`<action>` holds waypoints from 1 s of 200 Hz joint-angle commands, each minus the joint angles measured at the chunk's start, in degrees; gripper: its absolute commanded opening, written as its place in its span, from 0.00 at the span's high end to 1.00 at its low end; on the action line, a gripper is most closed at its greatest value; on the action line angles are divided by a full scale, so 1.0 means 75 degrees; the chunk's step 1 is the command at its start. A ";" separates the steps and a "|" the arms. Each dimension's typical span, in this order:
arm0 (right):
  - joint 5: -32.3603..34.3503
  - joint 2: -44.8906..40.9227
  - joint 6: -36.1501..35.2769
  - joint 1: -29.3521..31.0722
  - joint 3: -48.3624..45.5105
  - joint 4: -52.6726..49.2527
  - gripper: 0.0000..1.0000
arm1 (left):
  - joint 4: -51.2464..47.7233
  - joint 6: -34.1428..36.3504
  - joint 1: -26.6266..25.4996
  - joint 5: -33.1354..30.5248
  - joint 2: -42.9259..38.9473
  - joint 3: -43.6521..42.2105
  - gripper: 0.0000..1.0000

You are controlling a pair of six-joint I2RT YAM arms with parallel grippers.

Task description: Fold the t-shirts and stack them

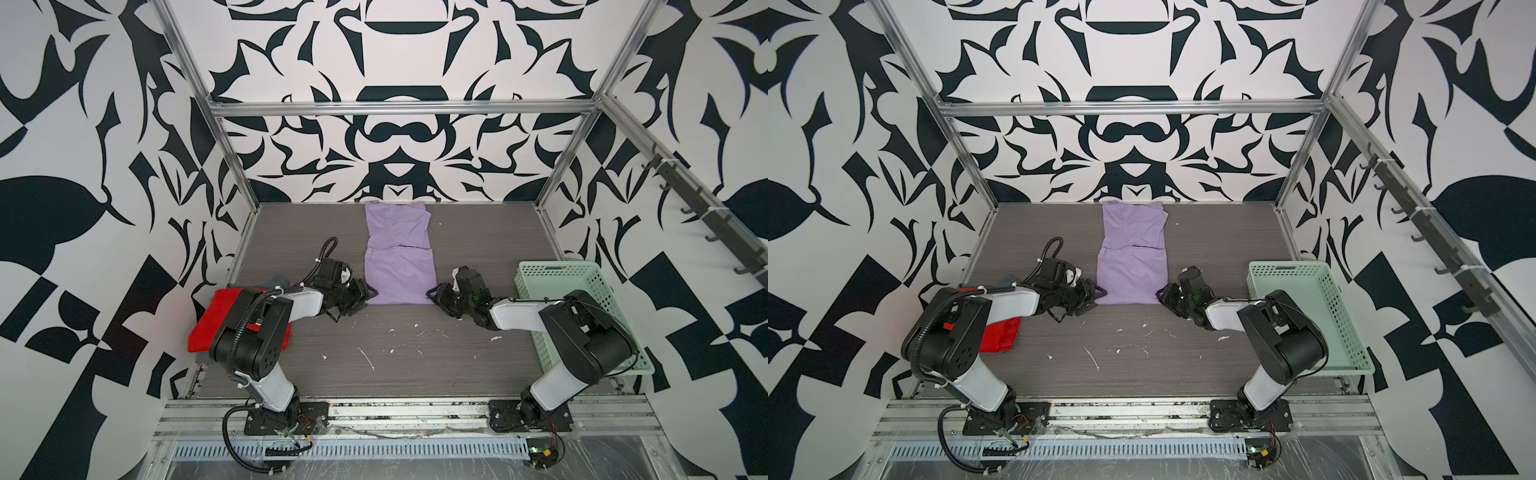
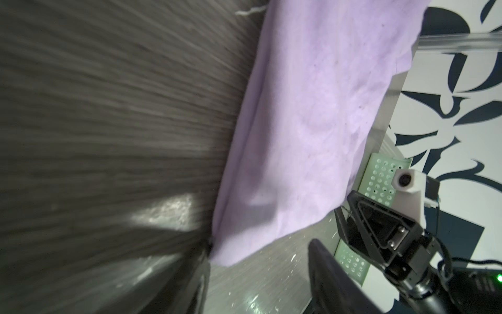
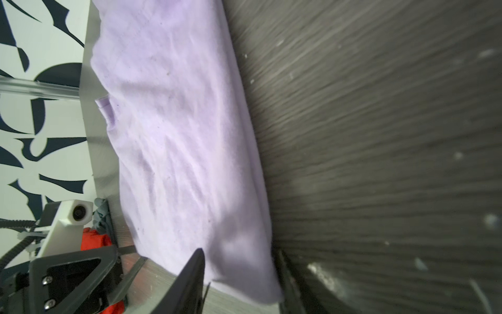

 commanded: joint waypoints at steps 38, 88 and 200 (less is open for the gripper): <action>0.0408 0.0475 -0.0111 0.0015 0.0076 -0.0604 0.92 | 0.0145 -0.0354 -0.0042 -0.0571 0.0638 -0.0288 0.76; 0.0461 0.0094 -0.0752 0.0196 0.0263 -0.1217 1.00 | -0.0079 -0.0219 -0.0059 -0.0648 0.0192 -0.0311 1.00; 0.2433 -0.3832 -0.0953 0.2736 -0.0071 -0.5035 1.00 | -0.2407 -0.1464 -0.2351 -0.2531 -0.4412 -0.1227 1.00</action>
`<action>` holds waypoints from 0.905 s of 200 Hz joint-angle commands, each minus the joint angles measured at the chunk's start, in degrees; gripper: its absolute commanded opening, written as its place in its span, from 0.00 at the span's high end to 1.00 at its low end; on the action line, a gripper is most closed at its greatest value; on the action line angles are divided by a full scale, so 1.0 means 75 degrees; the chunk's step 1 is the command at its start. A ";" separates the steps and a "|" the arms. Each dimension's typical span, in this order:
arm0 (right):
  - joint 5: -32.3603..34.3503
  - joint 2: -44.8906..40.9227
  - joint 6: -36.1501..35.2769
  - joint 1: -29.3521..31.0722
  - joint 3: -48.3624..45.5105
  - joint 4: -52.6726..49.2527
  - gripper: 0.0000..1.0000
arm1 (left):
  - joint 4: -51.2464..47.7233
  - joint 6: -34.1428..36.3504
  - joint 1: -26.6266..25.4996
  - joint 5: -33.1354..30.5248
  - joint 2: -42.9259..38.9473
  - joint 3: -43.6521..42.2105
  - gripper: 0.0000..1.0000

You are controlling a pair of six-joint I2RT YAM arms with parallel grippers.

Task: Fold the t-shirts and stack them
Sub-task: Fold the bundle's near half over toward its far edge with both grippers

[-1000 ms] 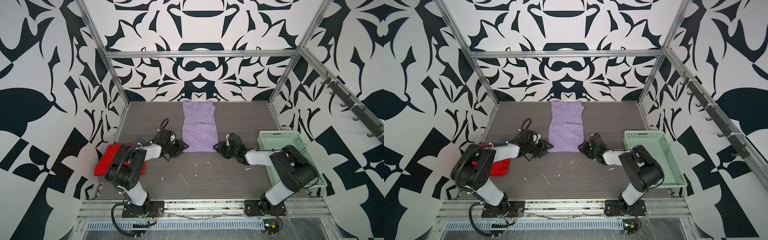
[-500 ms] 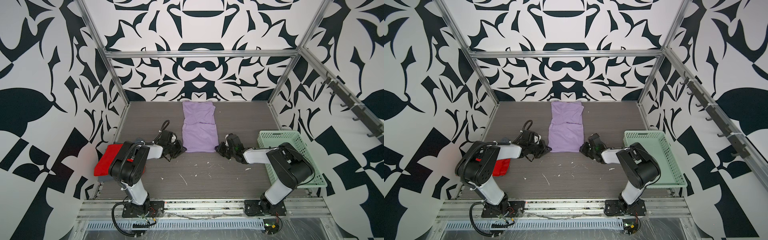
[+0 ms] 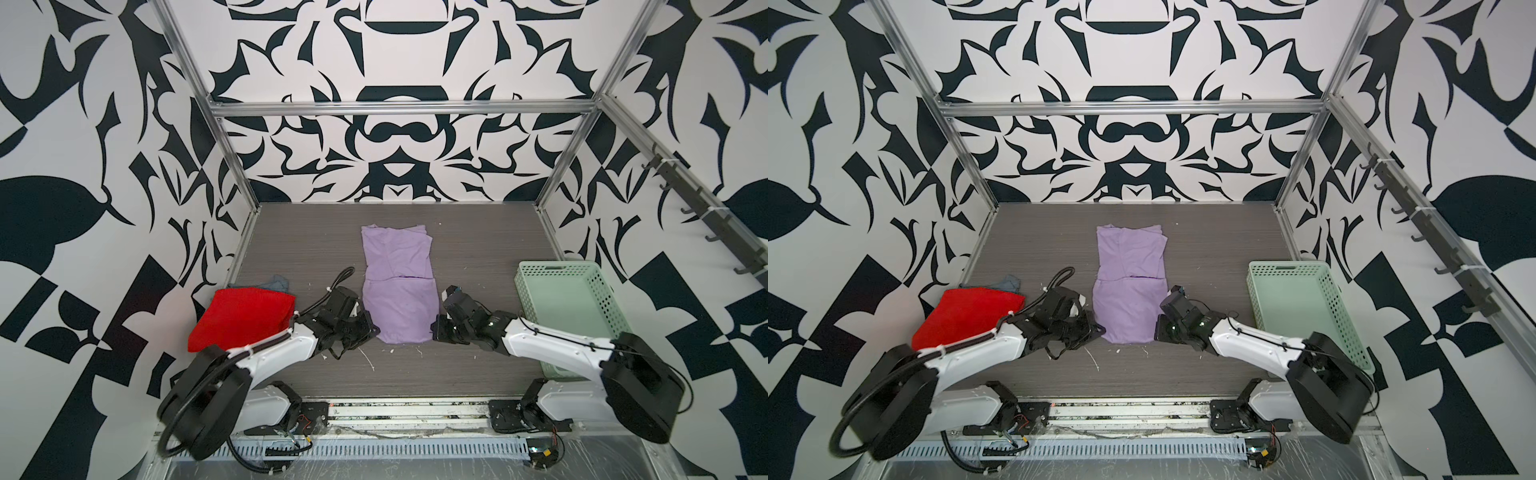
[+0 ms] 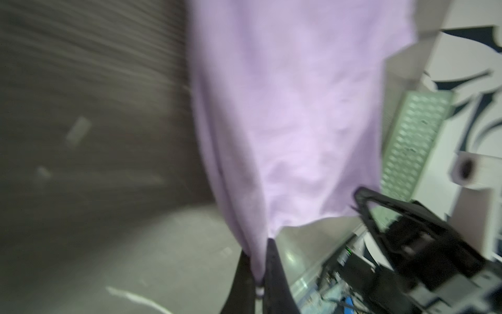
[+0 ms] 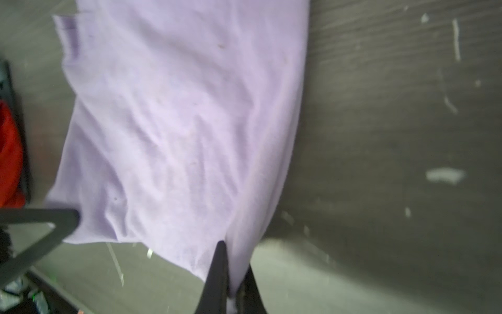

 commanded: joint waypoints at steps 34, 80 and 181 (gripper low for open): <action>0.1667 -0.0527 -0.0281 0.0213 0.1011 -0.0127 1.00 | -0.1191 0.0918 0.0059 -0.1583 -0.0164 0.1947 1.00; 0.1998 0.1039 -0.1293 -0.0445 0.2999 0.0401 1.00 | -0.0954 0.2198 0.0388 -0.1634 0.1697 0.4075 1.00; -0.0249 0.5256 -0.1144 -0.2959 0.6728 0.1052 1.00 | 0.0303 0.2260 0.2576 0.0202 0.5917 0.7742 1.00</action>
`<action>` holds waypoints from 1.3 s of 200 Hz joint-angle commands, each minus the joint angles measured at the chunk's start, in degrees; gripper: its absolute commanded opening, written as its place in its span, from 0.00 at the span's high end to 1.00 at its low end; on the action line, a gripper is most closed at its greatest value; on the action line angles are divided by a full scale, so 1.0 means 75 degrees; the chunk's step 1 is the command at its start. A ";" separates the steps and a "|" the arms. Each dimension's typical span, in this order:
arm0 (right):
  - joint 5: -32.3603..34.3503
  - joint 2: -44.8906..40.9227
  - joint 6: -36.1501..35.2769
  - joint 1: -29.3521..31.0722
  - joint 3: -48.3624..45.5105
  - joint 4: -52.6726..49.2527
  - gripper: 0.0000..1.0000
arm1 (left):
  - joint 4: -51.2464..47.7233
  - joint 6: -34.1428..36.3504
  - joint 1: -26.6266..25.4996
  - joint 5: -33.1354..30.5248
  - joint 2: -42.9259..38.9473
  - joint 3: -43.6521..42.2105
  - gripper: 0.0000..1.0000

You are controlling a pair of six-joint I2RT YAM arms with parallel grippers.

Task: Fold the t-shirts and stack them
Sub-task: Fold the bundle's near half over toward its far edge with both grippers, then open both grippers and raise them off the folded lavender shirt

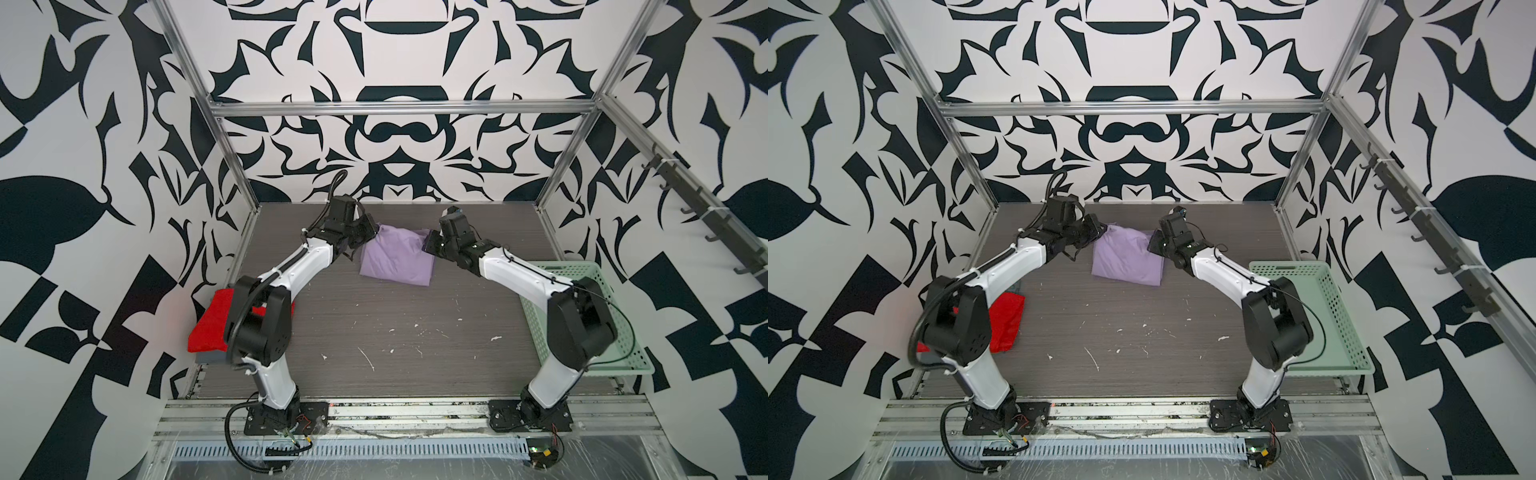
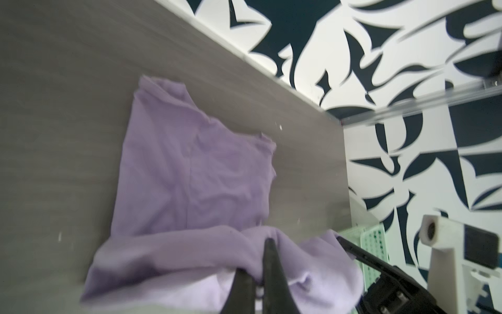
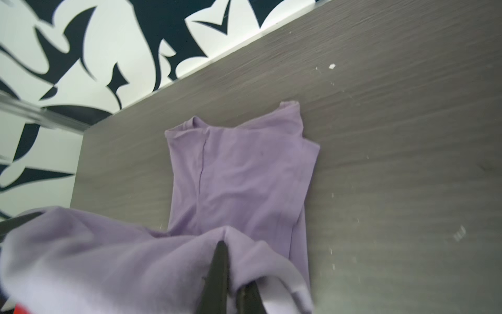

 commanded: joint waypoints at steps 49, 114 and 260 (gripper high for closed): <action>-0.0888 0.2738 0.0678 -0.0753 0.2515 0.0828 0.91 | 0.1189 -0.0962 0.0877 0.1374 0.2958 0.2088 0.80; 0.0272 0.2499 0.0219 -0.0871 0.2432 0.0722 0.37 | 0.1254 -0.0971 0.1362 0.1378 0.3116 0.2449 0.50; 0.0689 0.3214 -0.0018 0.0085 0.3034 -0.0094 0.65 | 0.0738 -0.0458 0.0438 0.1983 0.3083 0.2086 0.45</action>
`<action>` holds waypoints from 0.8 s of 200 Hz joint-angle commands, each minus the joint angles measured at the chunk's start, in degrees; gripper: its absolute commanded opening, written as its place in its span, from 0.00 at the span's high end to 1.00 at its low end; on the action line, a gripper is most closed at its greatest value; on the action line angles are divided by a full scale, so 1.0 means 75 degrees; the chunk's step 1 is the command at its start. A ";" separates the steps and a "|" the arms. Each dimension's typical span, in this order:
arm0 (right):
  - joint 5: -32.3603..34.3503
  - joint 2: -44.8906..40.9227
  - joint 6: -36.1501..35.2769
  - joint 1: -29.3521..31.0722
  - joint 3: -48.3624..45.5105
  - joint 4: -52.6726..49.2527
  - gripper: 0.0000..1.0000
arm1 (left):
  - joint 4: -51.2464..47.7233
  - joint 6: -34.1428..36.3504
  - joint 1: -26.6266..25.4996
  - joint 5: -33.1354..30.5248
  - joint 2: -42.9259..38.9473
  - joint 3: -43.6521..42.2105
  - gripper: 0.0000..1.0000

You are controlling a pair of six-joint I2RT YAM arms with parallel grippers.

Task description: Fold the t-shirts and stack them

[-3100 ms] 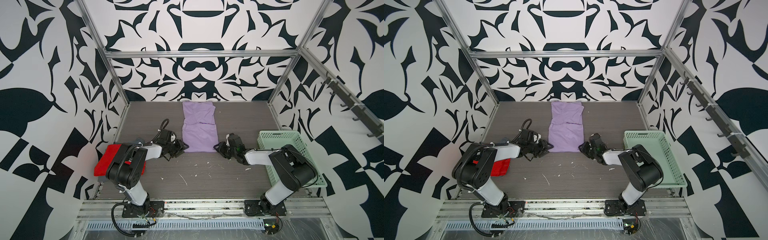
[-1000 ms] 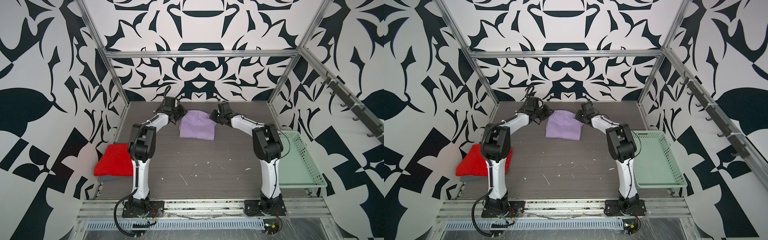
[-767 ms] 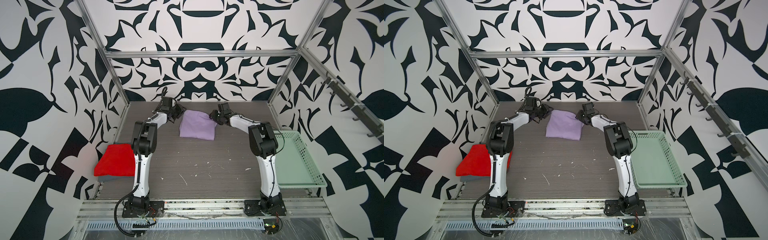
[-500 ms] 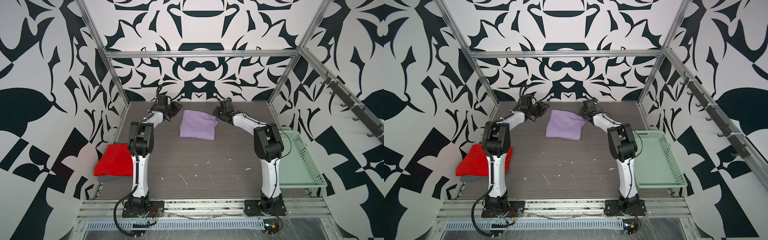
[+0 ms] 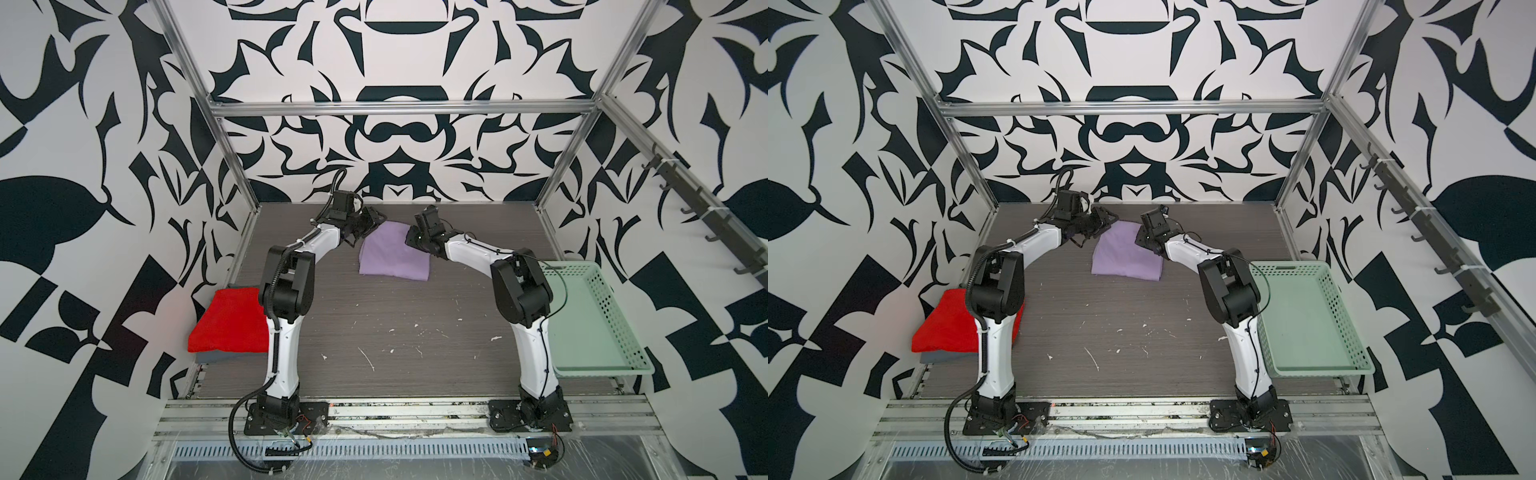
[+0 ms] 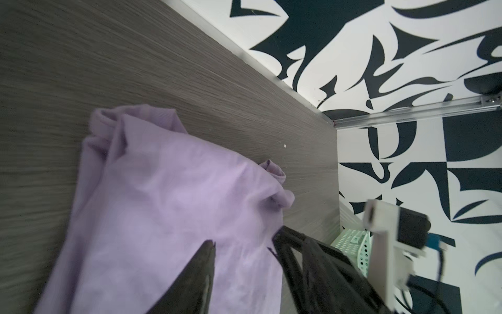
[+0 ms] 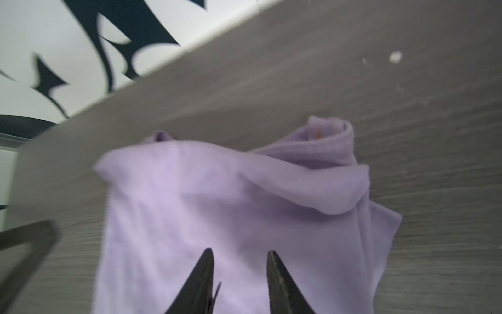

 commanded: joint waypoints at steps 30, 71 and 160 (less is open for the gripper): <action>0.0216 0.0806 -0.0254 -0.0312 0.1592 -0.0365 0.68 | 0.0197 -0.0260 -0.0027 0.0235 0.0518 -0.0092 0.45; 0.0374 0.1510 -0.0316 -0.0583 0.2527 -0.0620 0.68 | 0.0126 -0.0184 -0.0022 0.0170 0.0597 -0.0435 0.45; 0.0239 0.1951 -0.0237 -0.0769 0.2245 -0.0882 0.69 | 0.0163 -0.0211 0.0014 -0.0217 0.0522 -0.1471 0.46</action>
